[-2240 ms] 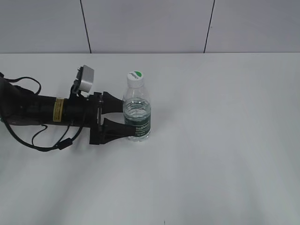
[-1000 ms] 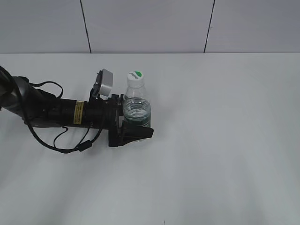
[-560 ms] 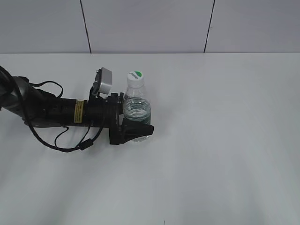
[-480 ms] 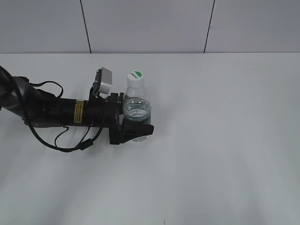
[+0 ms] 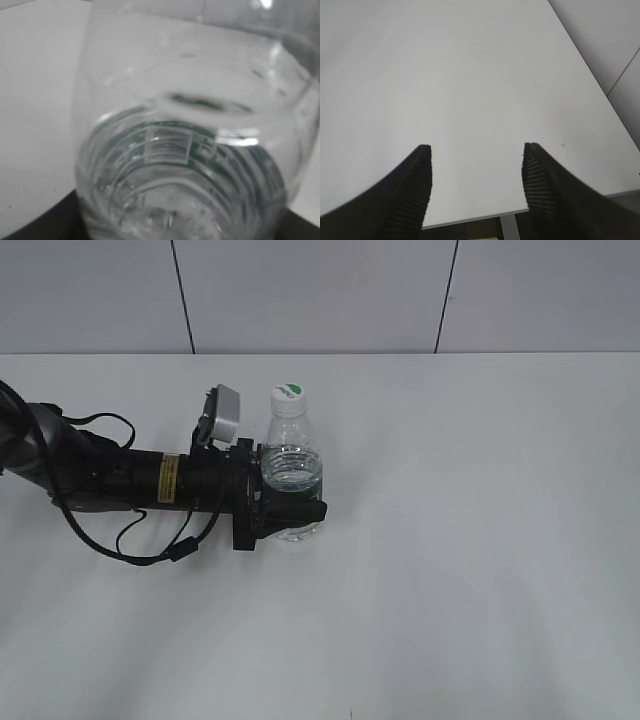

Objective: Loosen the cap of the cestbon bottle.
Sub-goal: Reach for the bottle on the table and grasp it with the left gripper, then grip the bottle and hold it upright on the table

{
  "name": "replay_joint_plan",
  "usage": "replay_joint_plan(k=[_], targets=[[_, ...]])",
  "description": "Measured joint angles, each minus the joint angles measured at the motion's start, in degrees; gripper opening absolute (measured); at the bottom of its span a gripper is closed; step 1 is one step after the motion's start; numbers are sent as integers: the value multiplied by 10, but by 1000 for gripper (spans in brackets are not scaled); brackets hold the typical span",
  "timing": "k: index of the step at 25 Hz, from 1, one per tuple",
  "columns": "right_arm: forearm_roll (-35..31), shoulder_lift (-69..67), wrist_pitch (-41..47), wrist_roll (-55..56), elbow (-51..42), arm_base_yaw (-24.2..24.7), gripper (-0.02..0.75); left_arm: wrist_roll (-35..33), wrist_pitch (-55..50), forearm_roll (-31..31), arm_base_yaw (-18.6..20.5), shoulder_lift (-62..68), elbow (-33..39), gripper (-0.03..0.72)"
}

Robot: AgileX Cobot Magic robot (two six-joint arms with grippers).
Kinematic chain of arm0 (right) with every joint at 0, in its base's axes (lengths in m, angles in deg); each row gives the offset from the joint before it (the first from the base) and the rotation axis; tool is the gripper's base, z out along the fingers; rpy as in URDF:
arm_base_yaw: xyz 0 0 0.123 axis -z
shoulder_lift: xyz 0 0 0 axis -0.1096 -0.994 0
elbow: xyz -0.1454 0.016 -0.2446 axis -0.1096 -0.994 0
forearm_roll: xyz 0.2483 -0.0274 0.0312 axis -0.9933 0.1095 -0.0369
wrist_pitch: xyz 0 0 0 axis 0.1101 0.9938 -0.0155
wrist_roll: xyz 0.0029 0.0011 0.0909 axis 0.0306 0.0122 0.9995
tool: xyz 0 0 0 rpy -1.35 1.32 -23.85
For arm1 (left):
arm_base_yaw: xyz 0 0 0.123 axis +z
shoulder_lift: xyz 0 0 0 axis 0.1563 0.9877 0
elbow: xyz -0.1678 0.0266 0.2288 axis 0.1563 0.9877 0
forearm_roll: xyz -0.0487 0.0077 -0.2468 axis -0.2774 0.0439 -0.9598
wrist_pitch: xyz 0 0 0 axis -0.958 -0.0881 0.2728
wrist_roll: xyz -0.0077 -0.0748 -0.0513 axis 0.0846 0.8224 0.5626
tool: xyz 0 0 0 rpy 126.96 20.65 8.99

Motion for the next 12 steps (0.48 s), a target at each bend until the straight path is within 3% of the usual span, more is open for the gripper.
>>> replay_joint_plan(k=[12], targets=[[0, 0, 0, 0, 0, 0, 440, -1, 0, -2, -15, 0, 0, 418]])
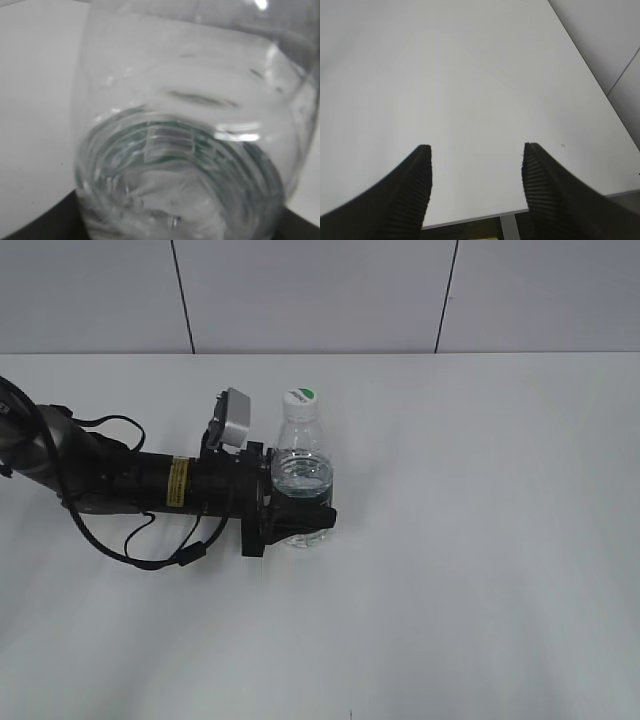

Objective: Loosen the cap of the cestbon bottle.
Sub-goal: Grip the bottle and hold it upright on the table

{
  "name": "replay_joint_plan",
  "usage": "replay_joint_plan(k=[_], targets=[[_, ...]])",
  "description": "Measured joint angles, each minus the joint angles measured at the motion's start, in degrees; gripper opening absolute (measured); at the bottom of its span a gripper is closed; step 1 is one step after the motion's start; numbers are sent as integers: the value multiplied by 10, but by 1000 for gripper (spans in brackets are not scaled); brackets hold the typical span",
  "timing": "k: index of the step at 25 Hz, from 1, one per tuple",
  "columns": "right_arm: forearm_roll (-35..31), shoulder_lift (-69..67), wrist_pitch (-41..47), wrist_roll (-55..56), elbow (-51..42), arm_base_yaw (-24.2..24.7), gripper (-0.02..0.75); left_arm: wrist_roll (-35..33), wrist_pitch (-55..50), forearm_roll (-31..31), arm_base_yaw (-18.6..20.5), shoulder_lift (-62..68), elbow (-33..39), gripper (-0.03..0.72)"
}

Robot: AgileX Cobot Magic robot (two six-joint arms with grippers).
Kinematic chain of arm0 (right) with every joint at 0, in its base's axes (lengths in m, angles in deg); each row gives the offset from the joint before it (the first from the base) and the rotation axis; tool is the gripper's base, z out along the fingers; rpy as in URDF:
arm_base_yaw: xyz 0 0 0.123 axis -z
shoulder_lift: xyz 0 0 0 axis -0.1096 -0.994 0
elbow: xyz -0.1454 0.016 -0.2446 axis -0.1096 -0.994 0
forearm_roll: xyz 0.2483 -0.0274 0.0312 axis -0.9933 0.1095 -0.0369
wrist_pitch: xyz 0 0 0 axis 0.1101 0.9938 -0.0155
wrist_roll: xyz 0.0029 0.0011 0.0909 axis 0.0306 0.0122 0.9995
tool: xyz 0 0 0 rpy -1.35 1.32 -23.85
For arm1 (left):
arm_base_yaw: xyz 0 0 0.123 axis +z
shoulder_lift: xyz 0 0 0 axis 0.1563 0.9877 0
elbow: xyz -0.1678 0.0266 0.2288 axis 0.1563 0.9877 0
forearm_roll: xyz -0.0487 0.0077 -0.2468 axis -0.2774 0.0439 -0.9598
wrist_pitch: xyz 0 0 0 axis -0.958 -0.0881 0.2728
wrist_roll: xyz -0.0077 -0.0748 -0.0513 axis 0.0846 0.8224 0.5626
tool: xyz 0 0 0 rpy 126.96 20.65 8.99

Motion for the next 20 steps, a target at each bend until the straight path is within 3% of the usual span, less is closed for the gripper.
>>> replay_joint_plan(k=[8, 20], targets=[[0, 0, 0, 0, 0, 0, 440, 3, -11, 7, -28, 0, -17, 411], [0, 0, 0, 0, 0, 0, 440, 9, -10, 10, -30, 5, -23, 411]])
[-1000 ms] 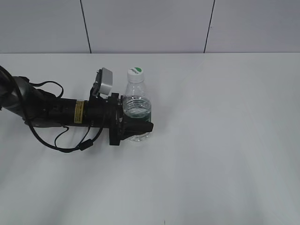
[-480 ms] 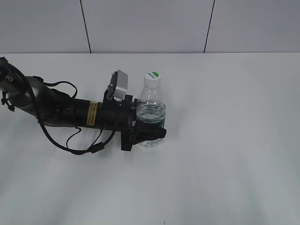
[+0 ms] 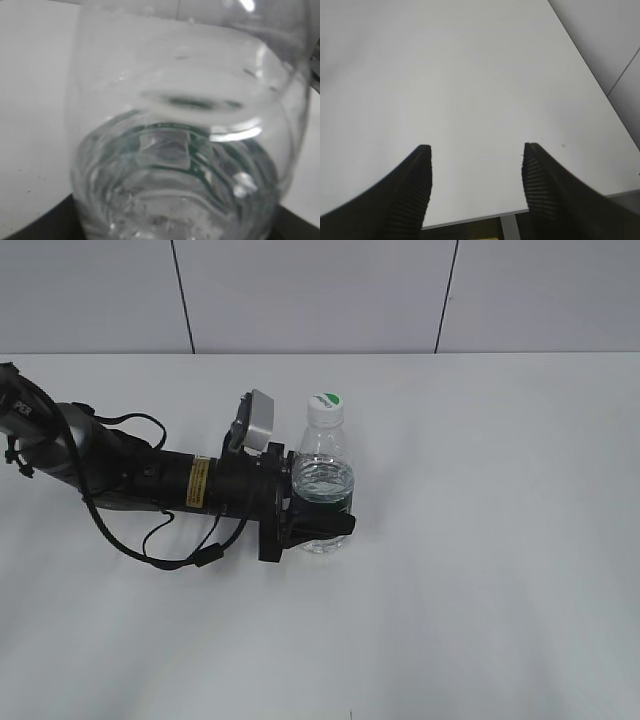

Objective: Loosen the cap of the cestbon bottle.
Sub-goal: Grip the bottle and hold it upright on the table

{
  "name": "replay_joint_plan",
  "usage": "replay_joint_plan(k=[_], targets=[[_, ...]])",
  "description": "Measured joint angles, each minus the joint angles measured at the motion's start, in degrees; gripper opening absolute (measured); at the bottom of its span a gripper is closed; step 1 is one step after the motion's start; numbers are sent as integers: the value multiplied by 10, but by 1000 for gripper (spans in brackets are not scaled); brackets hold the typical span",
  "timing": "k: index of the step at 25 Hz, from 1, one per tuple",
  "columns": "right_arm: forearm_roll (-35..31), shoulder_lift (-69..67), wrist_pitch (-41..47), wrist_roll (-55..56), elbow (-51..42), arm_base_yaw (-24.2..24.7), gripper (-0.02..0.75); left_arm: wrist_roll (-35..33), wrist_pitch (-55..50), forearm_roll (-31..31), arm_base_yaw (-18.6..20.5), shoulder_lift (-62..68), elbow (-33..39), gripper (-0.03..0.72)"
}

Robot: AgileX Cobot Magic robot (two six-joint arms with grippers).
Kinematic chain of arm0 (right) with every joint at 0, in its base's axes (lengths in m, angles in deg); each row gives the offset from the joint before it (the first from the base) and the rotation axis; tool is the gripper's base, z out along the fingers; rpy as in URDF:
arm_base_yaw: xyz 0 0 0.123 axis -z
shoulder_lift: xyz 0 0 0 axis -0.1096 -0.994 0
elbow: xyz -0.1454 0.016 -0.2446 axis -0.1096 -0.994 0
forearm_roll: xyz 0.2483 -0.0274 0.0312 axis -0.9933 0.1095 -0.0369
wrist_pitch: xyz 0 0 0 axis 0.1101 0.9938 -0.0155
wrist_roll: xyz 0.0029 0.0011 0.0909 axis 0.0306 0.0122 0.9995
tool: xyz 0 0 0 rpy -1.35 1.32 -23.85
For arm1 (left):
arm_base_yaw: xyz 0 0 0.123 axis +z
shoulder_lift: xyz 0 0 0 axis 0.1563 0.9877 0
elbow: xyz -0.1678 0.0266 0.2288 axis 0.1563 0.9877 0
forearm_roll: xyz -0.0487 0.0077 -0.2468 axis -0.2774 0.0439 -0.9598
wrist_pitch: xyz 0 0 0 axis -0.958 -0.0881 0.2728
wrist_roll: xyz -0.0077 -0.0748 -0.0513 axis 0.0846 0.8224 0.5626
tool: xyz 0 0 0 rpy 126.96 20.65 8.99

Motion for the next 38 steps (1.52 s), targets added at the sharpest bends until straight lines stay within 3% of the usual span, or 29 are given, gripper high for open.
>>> replay_joint_plan(k=[24, 38], targets=[[-16, 0, -10, 0, 2, 0, 440, 31, -8, 46, -2, -56, 0, 411], [-17, 0, -10, 0, 2, 0, 440, 6, -11, 45, -2, -29, 0, 411]])
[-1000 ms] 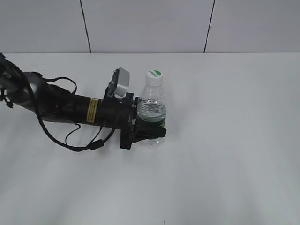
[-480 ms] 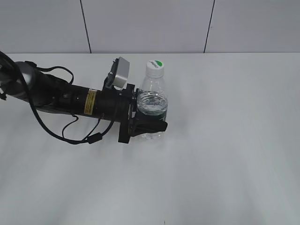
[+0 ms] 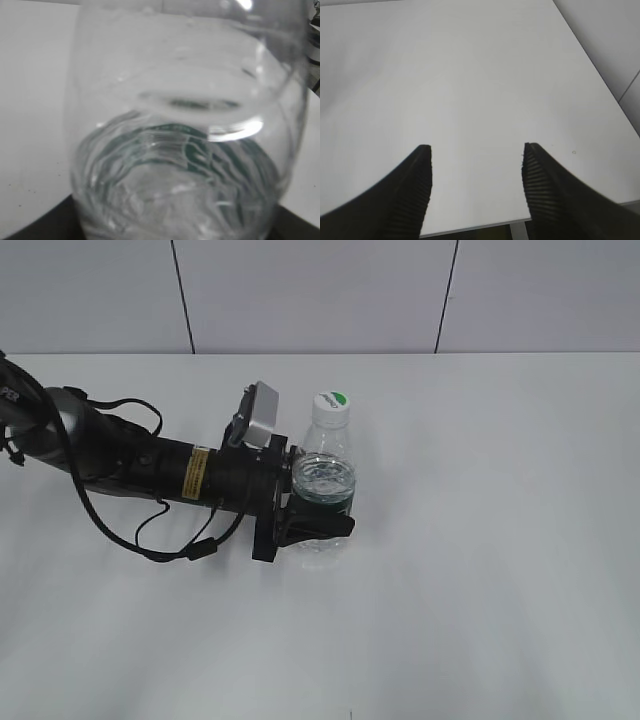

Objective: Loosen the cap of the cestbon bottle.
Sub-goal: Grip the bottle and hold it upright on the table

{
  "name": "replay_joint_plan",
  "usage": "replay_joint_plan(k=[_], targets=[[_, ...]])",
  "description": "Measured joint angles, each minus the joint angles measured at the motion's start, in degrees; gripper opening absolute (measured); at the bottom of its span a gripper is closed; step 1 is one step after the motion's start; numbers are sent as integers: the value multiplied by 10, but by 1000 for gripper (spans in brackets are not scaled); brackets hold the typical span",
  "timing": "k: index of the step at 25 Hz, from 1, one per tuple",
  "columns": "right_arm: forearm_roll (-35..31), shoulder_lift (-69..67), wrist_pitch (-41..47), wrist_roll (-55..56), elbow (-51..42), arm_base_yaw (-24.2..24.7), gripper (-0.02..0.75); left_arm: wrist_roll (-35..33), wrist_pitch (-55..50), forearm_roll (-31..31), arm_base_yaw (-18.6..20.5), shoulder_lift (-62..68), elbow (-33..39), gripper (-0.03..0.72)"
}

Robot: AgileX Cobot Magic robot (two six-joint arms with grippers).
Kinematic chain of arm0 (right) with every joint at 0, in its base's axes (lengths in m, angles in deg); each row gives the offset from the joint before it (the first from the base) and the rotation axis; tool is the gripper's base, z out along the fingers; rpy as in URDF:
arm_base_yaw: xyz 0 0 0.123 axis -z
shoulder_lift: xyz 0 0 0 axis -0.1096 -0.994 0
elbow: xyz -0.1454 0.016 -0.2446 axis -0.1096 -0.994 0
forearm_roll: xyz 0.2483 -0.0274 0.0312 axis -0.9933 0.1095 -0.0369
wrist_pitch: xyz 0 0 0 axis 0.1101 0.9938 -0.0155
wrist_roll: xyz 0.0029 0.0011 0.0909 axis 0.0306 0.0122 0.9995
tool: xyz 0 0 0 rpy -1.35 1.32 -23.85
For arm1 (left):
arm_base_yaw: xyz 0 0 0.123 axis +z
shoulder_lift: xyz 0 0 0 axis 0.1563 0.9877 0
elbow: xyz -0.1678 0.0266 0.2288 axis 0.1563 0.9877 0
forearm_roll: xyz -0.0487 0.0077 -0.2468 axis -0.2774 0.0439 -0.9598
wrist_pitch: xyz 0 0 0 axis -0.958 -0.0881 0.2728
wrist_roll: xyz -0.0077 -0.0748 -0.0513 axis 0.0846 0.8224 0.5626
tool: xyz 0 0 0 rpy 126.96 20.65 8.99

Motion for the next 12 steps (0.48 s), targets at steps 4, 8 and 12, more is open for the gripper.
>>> replay_joint_plan(k=[4, 8, 12], targets=[[0, 0, 0, 0, 0, 0, 440, -3, 0, 0, 0, 0, 0, 411], [0, 0, -1, 0, 0, 0, 440, -6, 0, 0, 0, 0, 0, 411], [0, 0, -1, 0, 0, 0, 440, -9, 0, -1, 0, 0, 0, 411]])
